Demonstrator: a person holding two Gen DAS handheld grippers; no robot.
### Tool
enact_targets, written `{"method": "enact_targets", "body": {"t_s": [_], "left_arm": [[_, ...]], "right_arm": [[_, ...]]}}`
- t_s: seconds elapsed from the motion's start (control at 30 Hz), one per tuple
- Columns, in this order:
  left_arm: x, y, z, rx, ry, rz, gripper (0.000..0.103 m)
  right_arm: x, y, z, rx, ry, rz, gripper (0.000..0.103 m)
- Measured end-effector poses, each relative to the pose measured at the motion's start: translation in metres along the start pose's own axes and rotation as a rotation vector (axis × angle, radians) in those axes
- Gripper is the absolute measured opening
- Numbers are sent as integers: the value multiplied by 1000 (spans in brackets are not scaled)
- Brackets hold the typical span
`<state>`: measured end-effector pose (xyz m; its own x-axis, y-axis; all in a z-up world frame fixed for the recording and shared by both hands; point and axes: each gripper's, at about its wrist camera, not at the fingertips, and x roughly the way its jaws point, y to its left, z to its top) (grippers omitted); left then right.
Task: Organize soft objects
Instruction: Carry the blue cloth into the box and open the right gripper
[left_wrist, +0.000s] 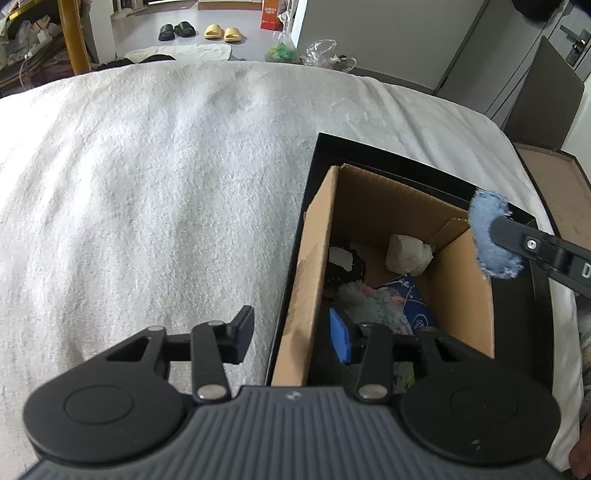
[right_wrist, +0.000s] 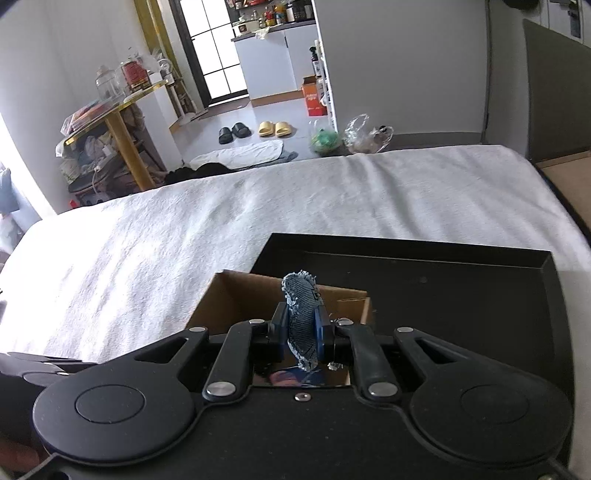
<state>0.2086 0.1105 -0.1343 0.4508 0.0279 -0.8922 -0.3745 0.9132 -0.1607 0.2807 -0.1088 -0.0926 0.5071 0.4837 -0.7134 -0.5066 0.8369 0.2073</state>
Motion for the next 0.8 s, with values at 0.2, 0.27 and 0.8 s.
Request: {"method": "enact_targets", "body": {"t_s": [0.2,0.27,0.8], "left_arm": [[10,0,2,-1,19,-28,28],[13,0,4,2,24,-27,25],[15,1,5,-22,45,-37,12]], "right_arm": [[11,12,4,-11,15,7,14],[14,15,4,-8,19,17,14],[11,8,-12,33,57,-2,27]]}}
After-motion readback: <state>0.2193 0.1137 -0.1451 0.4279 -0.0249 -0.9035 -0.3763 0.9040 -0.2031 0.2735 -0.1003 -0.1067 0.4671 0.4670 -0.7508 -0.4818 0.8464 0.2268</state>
